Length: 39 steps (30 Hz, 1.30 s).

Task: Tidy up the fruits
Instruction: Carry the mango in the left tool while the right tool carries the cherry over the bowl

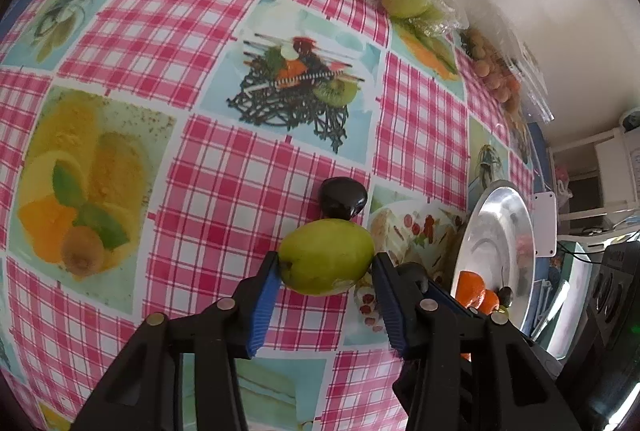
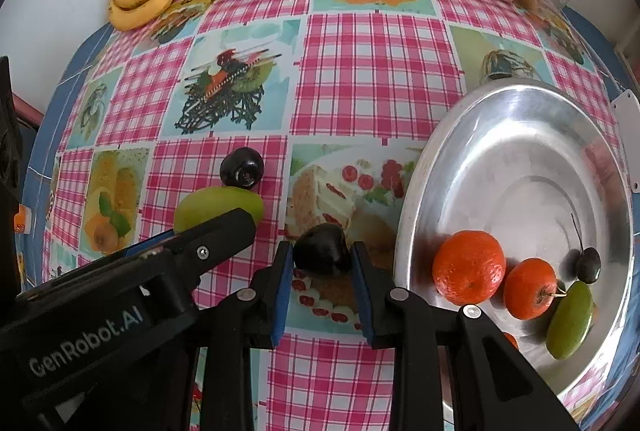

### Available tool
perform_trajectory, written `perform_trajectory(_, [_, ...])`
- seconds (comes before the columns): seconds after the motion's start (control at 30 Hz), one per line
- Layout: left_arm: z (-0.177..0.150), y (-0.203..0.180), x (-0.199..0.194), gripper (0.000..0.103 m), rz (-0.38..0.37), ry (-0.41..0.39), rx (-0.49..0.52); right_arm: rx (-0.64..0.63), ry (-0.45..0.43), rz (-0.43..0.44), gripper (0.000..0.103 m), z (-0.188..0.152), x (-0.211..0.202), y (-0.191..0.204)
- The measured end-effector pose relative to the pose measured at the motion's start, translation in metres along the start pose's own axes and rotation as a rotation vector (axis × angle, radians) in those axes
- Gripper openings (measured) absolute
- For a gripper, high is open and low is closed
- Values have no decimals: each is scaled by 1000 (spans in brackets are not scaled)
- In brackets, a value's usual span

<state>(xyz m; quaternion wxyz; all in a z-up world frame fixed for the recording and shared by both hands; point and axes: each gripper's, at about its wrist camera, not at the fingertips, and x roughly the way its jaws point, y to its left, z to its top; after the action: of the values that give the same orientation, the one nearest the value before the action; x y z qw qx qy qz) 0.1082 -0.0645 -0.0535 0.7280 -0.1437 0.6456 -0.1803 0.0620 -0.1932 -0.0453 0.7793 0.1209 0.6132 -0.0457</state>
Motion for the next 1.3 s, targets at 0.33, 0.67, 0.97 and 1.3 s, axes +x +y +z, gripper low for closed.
perform_trajectory(0.33, [5, -9, -34, 49, -38, -84, 15, 7, -68, 8, 30, 5, -24, -2])
perform_trajectory(0.67, [6, -16, -32, 49, -27, -92, 11, 31, -100, 24, 30, 2, -35, -10])
perform_trajectory(0.97, [1, -44, -21, 49, -22, -84, 55, 145, -133, 24, 30, -1, -46, -56])
perform_trajectory(1.3, [-17, -100, -3, 49, -42, -72, 200, 338, -165, -33, 30, -18, -61, -138])
